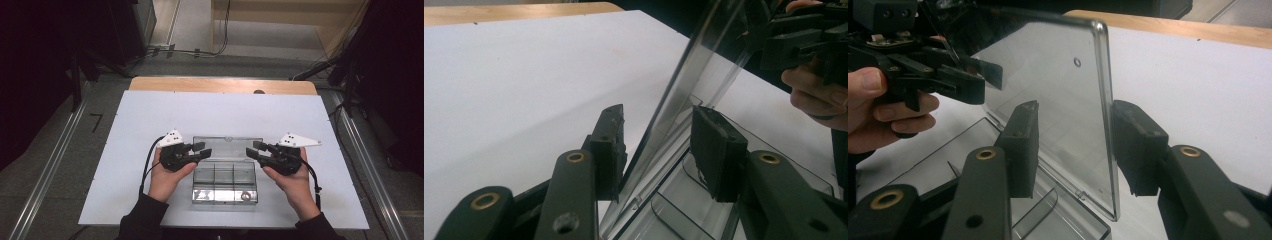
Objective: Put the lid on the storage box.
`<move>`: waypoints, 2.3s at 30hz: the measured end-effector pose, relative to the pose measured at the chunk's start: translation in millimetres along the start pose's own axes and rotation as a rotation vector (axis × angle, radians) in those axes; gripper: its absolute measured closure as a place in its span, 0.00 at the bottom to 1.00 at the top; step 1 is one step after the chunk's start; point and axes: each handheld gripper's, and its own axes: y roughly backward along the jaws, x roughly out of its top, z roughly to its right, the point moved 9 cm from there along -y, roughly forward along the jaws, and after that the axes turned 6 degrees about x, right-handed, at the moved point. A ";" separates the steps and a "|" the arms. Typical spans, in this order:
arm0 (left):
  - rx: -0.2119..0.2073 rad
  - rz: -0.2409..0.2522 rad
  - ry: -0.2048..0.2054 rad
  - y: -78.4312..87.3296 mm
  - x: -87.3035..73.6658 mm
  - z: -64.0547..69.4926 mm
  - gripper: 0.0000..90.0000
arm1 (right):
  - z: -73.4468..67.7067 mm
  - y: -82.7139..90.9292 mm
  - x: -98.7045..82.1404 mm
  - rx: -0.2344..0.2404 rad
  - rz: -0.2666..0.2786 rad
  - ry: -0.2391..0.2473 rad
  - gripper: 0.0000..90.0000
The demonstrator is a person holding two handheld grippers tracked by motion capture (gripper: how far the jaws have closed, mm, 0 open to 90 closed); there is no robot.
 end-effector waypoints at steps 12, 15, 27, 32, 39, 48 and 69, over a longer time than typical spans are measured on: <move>-0.025 -0.005 -0.021 3.4 -2.8 3.9 0.63 | -6.2 0.9 0.5 0.005 0.000 0.017 0.63; -0.026 -0.010 -0.025 3.7 -3.6 3.7 0.63 | -7.0 1.1 -0.1 0.004 0.000 0.022 0.63; 0.004 -0.009 -0.009 14.9 -3.1 0.1 0.49 | -10.2 2.3 -2.3 0.000 -0.001 0.024 0.63; 0.035 -0.027 -0.001 24.0 -9.7 -5.4 0.51 | -10.9 3.1 -3.6 0.001 -0.002 0.026 0.63; 0.050 -0.055 0.027 37.5 -19.3 -9.2 0.75 | -11.9 3.8 -4.8 0.002 0.001 0.023 0.62; 0.005 -0.088 0.044 42.4 -28.0 -5.9 0.99 | -13.4 5.1 -6.7 0.001 -0.002 0.026 0.62; -0.057 -0.059 0.041 39.9 -24.5 6.9 1.00 | -13.6 11.2 -11.8 -0.004 -0.012 0.037 0.62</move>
